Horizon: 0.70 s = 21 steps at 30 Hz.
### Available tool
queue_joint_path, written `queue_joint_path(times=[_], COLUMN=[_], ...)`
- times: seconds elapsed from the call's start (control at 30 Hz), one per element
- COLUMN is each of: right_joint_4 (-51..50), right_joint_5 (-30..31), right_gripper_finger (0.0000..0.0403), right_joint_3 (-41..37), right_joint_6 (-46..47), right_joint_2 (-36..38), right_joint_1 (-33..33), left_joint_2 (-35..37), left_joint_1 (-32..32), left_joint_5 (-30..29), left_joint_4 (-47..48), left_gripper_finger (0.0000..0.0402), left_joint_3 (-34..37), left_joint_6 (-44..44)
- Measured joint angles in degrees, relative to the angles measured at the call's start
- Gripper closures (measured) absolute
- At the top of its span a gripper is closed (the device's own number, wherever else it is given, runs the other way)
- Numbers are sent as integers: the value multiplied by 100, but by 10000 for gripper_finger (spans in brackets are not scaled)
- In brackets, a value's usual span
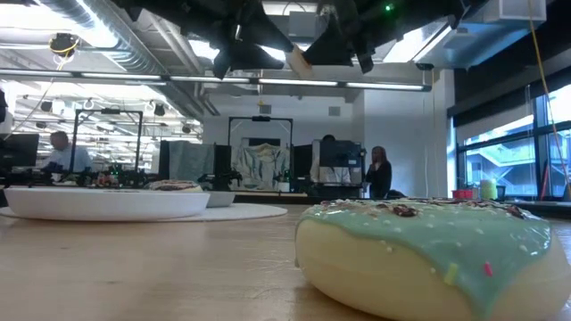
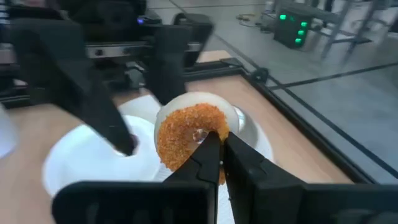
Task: Pick & Place donuts
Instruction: Put the small yellow donut on the white plate
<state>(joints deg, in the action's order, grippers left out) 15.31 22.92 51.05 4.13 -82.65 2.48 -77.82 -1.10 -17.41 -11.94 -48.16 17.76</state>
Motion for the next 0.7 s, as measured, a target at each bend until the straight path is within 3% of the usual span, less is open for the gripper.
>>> queue_joint_path(times=[0.43, 0.7], right_joint_4=[160, 146], right_joint_5=[-208, -352], right_gripper_finger=[381, 381], right_joint_3=[0, 0], right_joint_6=[-14, -5], right_joint_2=[-2, -2], right_joint_1=[2, 0], left_joint_2=[0, 0], left_joint_1=[7, 7], left_joint_5=[7, 7], left_joint_4=[-331, -355], left_gripper_finger=[214, 254], left_joint_3=[0, 7], left_joint_6=[-420, -551])
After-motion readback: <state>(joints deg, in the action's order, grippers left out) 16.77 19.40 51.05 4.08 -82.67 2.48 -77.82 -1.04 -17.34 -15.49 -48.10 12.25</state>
